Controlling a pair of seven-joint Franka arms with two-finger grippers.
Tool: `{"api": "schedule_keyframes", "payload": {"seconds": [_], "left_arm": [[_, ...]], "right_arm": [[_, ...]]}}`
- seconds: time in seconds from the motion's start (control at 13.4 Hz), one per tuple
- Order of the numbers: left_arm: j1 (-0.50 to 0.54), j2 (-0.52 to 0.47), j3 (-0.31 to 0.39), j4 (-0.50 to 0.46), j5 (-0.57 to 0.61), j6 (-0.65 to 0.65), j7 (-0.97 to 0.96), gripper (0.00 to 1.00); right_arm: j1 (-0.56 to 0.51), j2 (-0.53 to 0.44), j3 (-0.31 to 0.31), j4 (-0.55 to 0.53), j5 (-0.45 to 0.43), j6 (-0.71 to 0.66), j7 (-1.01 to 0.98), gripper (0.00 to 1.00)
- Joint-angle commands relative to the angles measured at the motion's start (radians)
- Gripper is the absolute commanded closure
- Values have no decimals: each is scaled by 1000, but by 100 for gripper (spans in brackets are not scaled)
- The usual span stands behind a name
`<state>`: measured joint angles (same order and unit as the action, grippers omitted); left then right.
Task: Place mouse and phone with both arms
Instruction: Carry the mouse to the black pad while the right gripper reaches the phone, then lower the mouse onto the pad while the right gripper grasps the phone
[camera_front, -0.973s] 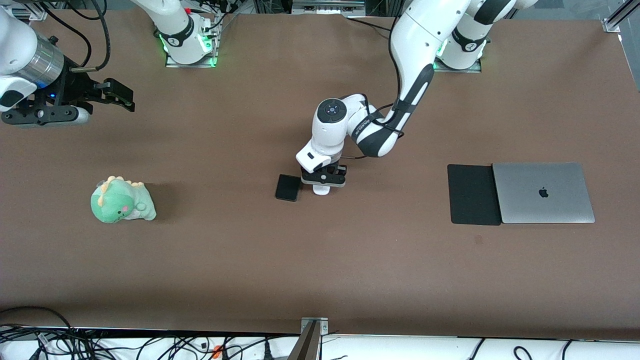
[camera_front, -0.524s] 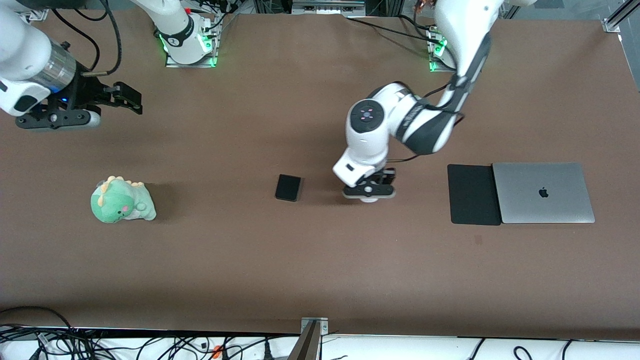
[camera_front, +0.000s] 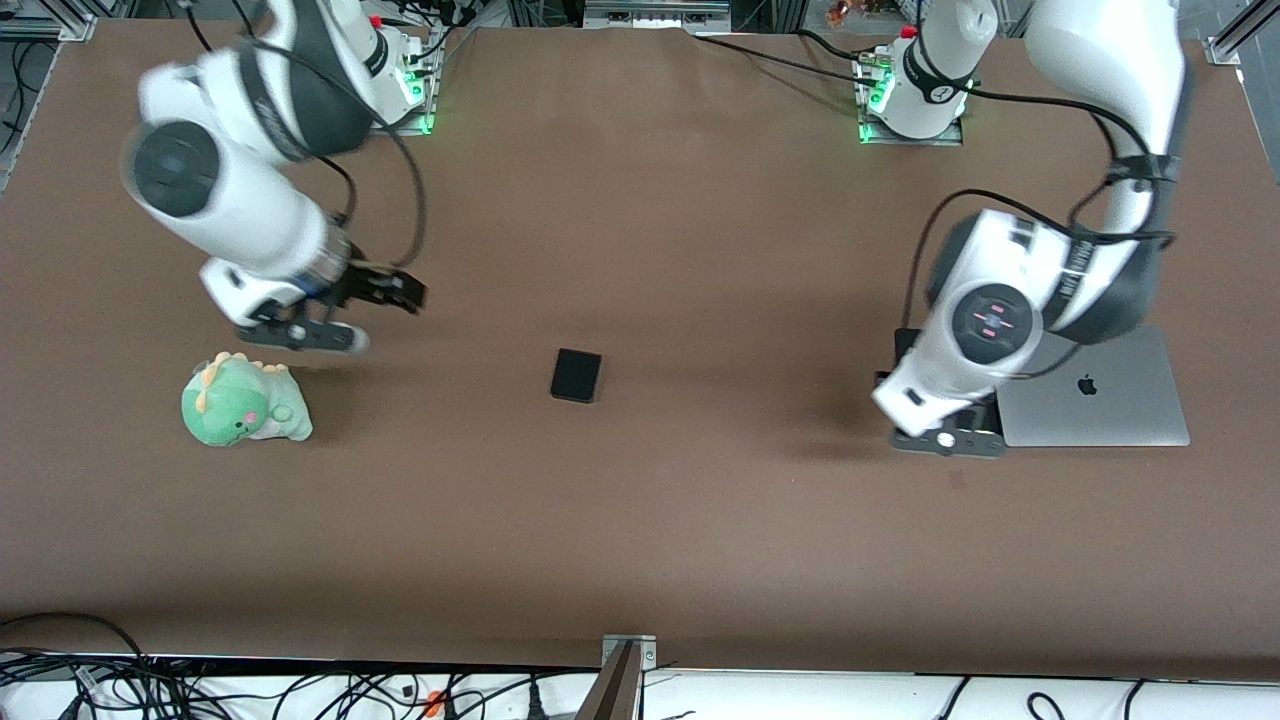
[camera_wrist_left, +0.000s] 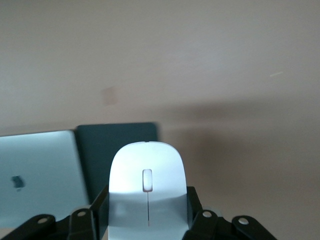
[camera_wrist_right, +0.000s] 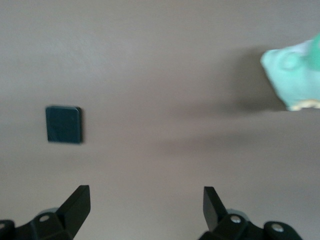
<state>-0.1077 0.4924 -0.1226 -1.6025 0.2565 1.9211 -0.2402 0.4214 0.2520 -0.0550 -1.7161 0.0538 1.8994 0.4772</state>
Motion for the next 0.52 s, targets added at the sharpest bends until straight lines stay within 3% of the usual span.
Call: {"api": "schedule_keyframes", "payload": {"seconds": [0.0, 0.3, 0.45], "left_arm": [[107, -22, -28, -118, 10, 57, 44, 65], [186, -77, -29, -428, 9, 468, 35, 62], [204, -72, -29, -517, 10, 637, 38, 60]], "right_arm": [[89, 133, -6, 27, 12, 161, 163, 0], [203, 309, -6, 73, 9, 392, 352, 0], [241, 372, -8, 81, 5, 478, 406, 0]]}}
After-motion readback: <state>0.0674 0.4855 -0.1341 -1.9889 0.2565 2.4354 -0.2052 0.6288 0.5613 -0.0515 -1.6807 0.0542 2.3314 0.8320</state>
